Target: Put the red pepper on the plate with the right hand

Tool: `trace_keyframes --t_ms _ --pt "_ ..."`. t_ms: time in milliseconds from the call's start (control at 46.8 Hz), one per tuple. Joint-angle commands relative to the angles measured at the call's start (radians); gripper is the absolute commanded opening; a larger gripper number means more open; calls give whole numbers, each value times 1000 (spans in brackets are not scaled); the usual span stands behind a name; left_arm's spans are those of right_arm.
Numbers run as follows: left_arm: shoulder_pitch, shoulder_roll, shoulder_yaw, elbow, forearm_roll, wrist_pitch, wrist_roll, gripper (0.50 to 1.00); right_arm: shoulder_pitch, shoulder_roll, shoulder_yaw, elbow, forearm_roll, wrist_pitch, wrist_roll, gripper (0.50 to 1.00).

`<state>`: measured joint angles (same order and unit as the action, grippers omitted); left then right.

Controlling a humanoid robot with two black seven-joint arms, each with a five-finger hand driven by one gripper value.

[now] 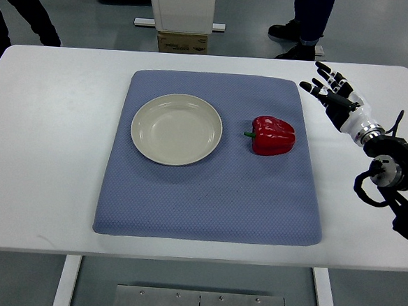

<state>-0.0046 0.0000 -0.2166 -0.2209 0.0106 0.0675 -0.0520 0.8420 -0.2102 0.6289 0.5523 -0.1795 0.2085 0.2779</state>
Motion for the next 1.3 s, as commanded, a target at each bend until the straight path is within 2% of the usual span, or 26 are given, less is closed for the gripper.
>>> trace_keyframes --t_ms 0,747,940,1281 --pt "0 0 0 0 0 0 0 1000 -1 0 -2 2 -1 0 1 1000" --pt "0 0 0 0 0 0 0 1000 14 -8 -9 9 -23 6 11 1000" --pt "0 0 0 0 0 0 0 1000 12 -11 -9 29 -115 35 14 1000" --pt "0 0 -1 0 0 0 0 1000 19 -14 -92 107 -362 46 83 1000"
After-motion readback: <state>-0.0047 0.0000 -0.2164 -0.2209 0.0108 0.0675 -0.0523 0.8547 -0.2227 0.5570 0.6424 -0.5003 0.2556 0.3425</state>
